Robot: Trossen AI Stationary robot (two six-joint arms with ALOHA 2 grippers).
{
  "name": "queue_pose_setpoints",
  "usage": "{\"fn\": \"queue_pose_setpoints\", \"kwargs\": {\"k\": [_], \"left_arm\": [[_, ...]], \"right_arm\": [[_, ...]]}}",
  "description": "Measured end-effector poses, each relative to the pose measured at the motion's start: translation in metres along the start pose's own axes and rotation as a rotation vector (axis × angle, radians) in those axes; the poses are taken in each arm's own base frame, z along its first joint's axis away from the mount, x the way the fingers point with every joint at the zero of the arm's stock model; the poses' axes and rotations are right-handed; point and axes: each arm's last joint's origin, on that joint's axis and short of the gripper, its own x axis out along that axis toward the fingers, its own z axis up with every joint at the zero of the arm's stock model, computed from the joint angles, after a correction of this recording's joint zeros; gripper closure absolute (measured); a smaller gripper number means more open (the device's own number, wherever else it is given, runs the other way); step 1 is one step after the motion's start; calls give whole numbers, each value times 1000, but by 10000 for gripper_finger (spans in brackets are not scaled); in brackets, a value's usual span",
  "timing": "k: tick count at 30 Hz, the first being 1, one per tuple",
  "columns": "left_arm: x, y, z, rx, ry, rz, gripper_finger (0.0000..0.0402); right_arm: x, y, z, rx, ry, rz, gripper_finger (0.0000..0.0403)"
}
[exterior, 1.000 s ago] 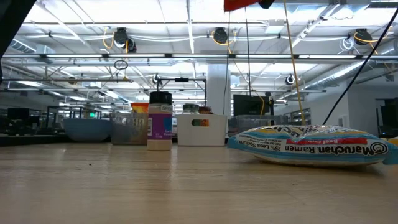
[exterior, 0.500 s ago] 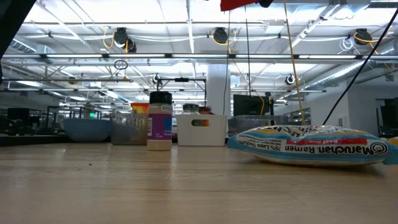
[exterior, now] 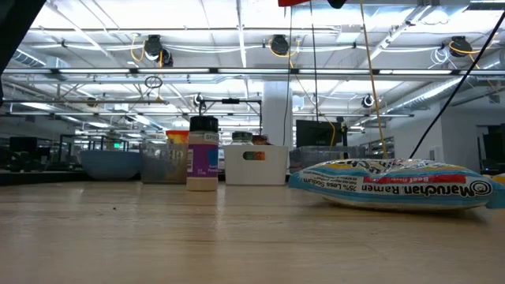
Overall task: Pick & Place Food Item
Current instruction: Put the red noodle pack into the left black bin
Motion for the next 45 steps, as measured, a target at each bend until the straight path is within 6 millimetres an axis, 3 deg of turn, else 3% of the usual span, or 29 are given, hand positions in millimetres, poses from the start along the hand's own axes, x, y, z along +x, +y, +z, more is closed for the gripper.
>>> {"fn": "queue_pose_setpoints", "kwargs": {"k": [9, 23, 33, 38, 45], "left_arm": [[0, -1, 0, 16, 2, -16, 398], [-7, 5, 1, 38, 6, -8, 400], [-51, 1, -4, 43, 22, 51, 401], [-86, -5, -7, 90, 0, 104, 401], [-139, 7, -15, 130, -7, 186, 401]], "right_arm": [[0, 1, 0, 30, 7, 21, 381], [-11, -9, 7, 137, -34, -36, 203], [-34, -13, 19, 115, -136, -142, 177], [-43, -12, 24, 69, -208, -256, 183], [-50, -19, 27, 6, -283, -449, 179]]}}
